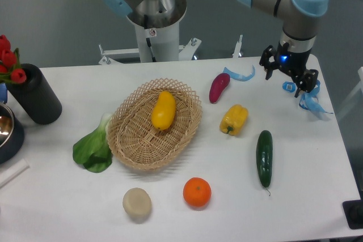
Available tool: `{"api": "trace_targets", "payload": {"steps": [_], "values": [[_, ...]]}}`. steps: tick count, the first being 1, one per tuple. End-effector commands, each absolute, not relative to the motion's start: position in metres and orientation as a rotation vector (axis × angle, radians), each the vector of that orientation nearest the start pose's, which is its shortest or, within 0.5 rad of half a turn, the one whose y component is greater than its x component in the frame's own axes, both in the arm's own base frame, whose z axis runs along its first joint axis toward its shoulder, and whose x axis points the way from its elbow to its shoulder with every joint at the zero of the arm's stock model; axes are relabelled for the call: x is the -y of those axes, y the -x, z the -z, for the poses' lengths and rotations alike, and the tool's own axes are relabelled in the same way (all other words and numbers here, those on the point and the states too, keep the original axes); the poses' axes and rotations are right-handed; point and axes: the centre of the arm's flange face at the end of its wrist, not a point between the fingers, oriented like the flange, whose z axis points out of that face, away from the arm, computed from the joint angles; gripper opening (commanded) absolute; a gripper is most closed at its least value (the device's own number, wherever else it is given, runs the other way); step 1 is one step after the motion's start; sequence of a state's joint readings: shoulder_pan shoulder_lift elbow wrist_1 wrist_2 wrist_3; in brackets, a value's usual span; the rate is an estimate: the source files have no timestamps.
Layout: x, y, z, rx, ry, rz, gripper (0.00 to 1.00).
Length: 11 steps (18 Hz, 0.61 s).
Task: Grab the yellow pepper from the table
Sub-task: 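Move the open gripper toward the yellow bell pepper beside the eggplant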
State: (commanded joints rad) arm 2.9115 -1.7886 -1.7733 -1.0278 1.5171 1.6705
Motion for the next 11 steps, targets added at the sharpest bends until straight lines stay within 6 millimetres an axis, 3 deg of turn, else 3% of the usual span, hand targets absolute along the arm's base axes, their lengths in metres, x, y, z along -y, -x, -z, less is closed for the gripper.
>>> {"api": "trace_targets", "payload": {"steps": [5,11], "values": [[-0.264,0.514,-0.330,-0.506,3.016,-0.181,1.00],[-0.261,0.500,-0.302,-0.476,2.960,-0.080,1.00]]}}
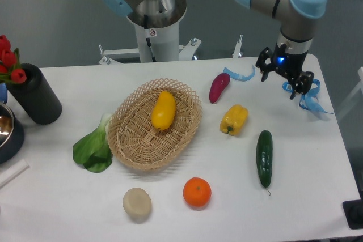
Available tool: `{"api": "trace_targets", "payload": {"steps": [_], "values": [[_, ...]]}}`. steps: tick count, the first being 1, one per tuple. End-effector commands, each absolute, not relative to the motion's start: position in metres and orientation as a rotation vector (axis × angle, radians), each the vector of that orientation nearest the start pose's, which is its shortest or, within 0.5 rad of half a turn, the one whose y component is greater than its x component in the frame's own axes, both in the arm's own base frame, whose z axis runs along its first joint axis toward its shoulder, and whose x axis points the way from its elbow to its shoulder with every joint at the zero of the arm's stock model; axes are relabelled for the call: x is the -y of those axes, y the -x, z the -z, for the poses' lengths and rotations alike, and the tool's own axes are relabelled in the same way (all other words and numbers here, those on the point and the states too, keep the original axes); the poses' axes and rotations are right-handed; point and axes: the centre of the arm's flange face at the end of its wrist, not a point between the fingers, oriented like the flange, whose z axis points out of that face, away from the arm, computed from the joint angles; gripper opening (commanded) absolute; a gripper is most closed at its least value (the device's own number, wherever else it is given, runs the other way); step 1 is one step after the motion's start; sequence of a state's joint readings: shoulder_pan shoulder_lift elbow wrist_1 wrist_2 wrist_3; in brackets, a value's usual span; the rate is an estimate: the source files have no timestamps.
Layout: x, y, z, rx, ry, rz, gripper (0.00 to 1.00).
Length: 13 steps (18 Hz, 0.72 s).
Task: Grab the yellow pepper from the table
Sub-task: 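Move the open gripper toward the yellow bell pepper beside the eggplant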
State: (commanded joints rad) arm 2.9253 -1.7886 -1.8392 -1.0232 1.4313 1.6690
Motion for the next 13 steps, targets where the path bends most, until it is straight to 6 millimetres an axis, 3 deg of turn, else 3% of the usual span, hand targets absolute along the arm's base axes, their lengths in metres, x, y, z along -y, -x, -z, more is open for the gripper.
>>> {"api": "trace_targets", "payload": {"steps": [9,13], "values": [[-0.266,0.474,-0.260,-0.427,2.955,0.026,1.00],[-0.295,0.465,-0.242,-0.278,2.974,0.063,1.00]]}}
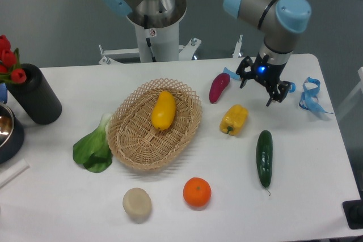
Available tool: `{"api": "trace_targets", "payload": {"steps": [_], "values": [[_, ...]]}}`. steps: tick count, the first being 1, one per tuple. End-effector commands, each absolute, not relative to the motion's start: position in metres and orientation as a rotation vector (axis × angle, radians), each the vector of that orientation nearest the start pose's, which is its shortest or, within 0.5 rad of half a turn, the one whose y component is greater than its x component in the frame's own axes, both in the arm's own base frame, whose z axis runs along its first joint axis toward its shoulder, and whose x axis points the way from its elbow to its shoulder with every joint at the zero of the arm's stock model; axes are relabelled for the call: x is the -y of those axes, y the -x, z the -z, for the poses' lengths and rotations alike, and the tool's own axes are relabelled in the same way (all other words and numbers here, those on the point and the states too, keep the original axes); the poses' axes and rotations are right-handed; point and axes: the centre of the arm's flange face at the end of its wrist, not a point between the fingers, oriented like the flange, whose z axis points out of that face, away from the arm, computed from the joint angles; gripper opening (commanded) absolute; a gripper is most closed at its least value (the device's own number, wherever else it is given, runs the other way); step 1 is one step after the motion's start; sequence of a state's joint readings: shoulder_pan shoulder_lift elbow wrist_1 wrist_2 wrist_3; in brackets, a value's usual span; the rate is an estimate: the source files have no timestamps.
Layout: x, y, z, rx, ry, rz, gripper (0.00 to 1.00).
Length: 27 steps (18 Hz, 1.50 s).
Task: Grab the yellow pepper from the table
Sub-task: 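Move the open gripper toward the yellow bell pepper beside the eggplant, then lower the gripper over the yellow bell pepper and close on it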
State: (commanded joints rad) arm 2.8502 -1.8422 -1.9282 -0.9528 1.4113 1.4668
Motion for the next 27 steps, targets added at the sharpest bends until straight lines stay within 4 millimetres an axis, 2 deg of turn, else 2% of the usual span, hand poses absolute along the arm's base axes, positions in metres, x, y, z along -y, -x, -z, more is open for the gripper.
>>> {"api": "trace_targets", "payload": {"steps": [3,10,13,16,22,23,27], "values": [[-0.306,0.463,-0.234,-0.233,2.978,0.066,1.00],[-0.315,0.461,-0.230,-0.169,2.985,0.078,1.00],[-0.331,0.454,-0.224,-0.207,2.980,0.057,1.00],[-0.332,0.455,-0.212,-0.201,2.995,0.057,1.00],[-0.336,0.455,-0.201,-0.236,3.043,0.052,1.00],[-0.338,0.454,-0.198,-0.241,3.042,0.048,0.92],[-0.346,0.453,-0.197,-0.255,3.037,0.029,0.33]]}}
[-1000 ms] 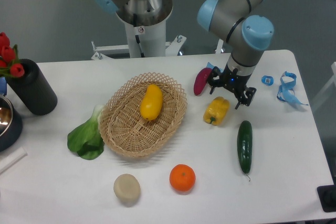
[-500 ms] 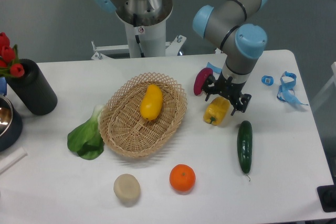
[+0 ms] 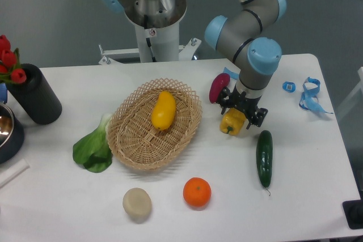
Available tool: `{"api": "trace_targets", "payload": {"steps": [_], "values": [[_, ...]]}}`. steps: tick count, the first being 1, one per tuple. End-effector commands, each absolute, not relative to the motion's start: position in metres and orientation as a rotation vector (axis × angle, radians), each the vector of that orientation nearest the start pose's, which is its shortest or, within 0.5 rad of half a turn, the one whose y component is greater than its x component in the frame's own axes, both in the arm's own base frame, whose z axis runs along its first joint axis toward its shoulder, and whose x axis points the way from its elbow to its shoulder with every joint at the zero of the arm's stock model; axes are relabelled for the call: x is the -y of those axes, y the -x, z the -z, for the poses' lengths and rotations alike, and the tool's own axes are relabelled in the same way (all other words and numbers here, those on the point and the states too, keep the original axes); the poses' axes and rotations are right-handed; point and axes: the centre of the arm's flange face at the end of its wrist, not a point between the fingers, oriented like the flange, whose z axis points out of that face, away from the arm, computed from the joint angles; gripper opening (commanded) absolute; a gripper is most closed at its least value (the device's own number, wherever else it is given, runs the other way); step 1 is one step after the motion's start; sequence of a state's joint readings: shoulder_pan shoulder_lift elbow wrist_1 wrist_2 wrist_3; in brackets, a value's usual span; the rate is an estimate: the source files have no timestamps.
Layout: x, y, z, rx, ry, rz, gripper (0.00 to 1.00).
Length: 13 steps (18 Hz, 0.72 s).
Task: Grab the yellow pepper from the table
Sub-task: 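Lower the gripper over the yellow bell pepper and close on it, then lift the grasped yellow bell pepper up off the table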
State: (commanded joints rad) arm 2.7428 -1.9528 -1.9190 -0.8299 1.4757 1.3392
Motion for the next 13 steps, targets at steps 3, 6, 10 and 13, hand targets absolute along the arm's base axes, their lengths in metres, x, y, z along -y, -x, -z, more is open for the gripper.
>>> {"api": "trace_targets", "payload": {"steps": [3,6,10,13], "values": [[-0.345,0.455,-0.202,-0.258,3.033,0.016,0.04],[-0.346,0.464,-0.218,-0.246,3.020,-0.031,0.04],[-0.332,0.475,-0.245,-0.204,3.017,-0.097,0.04],[-0.322,0.489,-0.267,-0.168,3.013,-0.133,0.07]]}}
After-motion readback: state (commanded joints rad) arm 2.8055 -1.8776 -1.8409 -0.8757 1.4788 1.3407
